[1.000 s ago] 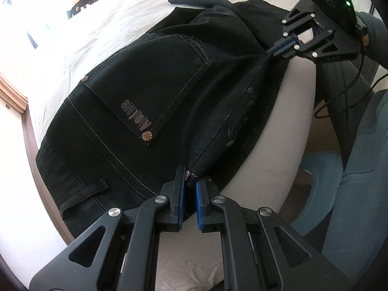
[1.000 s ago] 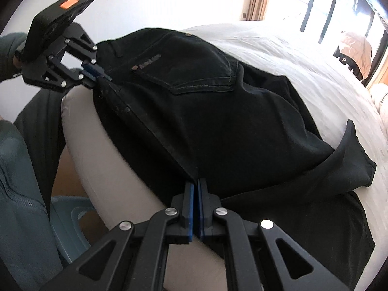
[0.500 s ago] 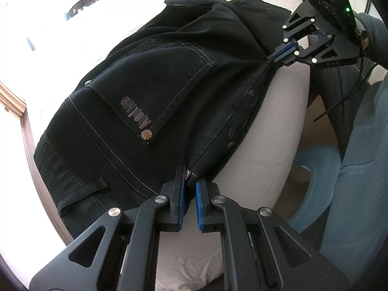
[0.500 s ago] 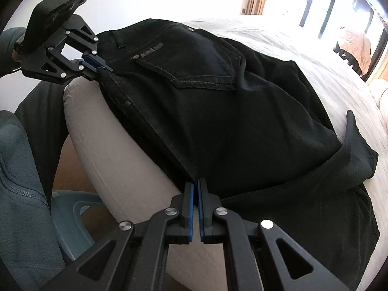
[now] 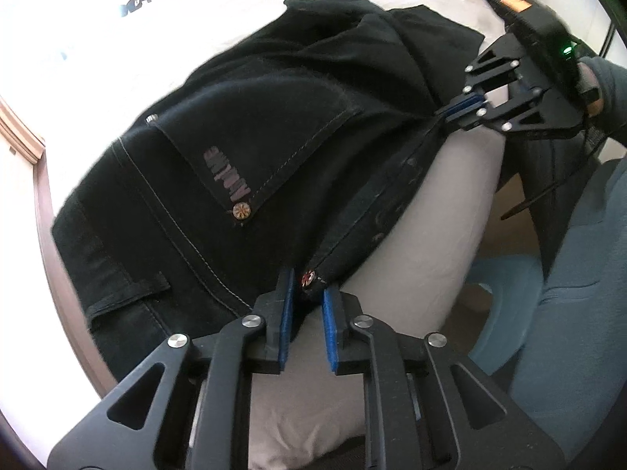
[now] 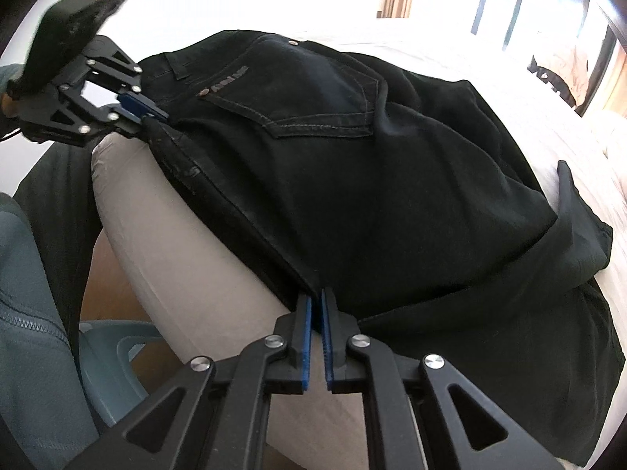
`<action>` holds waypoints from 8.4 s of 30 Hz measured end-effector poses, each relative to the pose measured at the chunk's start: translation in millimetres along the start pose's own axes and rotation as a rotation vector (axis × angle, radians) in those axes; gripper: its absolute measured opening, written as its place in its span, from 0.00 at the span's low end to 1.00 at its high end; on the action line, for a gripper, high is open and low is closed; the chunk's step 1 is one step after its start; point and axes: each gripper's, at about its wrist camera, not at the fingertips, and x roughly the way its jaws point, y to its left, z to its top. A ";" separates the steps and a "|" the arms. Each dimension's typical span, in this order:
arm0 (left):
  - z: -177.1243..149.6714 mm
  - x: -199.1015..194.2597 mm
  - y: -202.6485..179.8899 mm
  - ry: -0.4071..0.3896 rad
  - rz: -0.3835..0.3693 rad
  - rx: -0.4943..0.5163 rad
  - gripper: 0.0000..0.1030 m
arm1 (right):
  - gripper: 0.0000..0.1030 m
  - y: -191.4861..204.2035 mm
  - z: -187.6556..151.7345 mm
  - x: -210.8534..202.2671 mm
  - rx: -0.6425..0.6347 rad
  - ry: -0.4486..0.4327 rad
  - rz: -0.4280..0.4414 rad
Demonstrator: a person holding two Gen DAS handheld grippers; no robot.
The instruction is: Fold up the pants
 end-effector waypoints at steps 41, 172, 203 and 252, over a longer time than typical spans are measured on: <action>62.1 -11.0 6.4 -0.086 -0.022 -0.132 0.66 | 0.60 -73.0 9.1 -66.9 0.361 -0.161 0.035; 112.6 58.2 -24.4 -0.086 -0.001 -0.409 0.98 | 0.43 -286.3 -206.3 -176.9 1.312 -0.317 -0.604; 126.9 86.4 -4.6 -0.172 -0.057 -0.406 0.98 | 0.55 -178.0 134.7 6.4 0.107 0.155 0.390; 125.9 97.6 -38.5 -0.140 0.047 -0.302 0.99 | 0.00 -180.0 33.4 51.0 0.596 -0.051 0.460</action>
